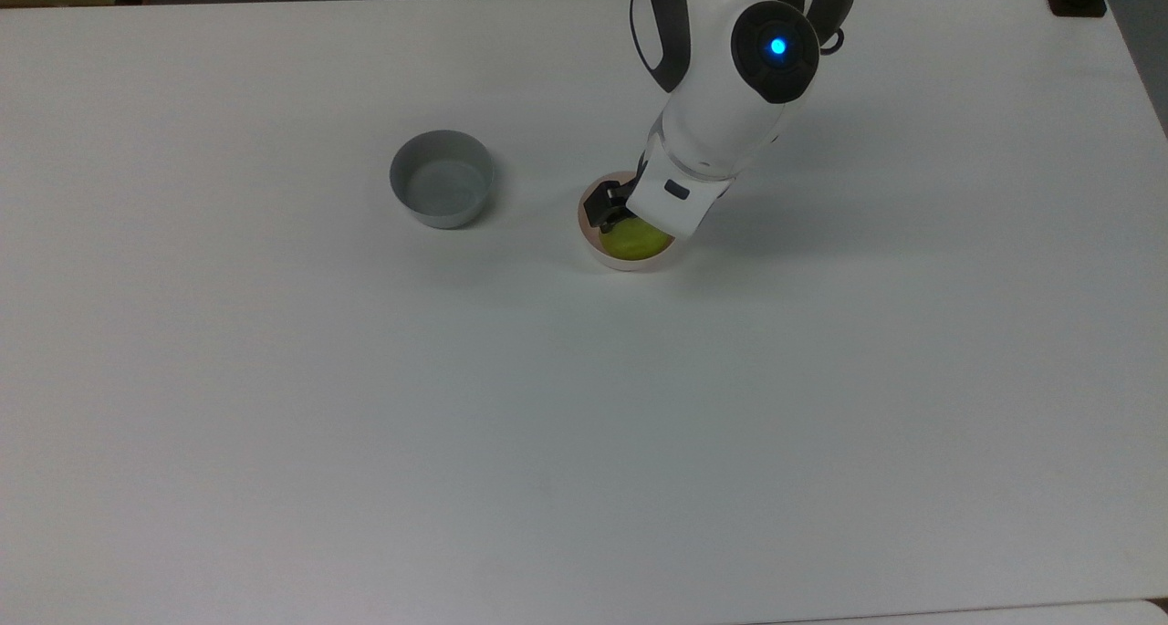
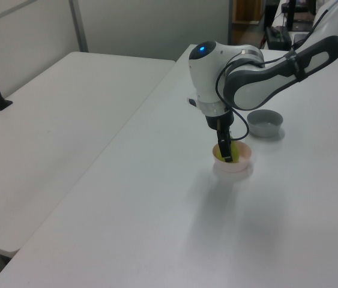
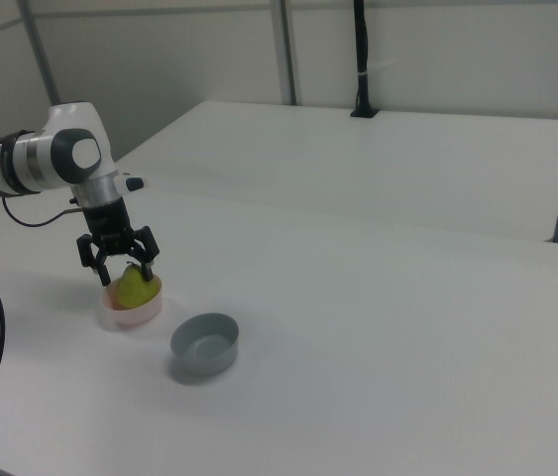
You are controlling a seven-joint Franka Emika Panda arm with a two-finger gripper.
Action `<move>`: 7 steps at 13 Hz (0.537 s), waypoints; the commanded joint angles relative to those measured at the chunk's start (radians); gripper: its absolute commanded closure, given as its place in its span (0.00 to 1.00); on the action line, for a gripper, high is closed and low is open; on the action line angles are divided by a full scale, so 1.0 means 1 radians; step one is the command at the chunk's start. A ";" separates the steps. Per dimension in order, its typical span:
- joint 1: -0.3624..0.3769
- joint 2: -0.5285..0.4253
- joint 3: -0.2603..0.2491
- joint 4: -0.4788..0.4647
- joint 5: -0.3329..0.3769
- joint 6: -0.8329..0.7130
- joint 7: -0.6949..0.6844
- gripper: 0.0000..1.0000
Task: Place the pear in the bowl
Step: 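Open the gripper to release the pear and raise it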
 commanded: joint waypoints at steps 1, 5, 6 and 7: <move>0.008 -0.062 -0.021 -0.004 -0.009 -0.061 -0.027 0.00; -0.056 -0.197 -0.030 0.003 0.005 -0.134 -0.026 0.00; -0.079 -0.231 -0.027 0.003 0.007 -0.152 -0.018 0.00; -0.110 -0.257 -0.019 0.014 0.008 -0.177 -0.003 0.00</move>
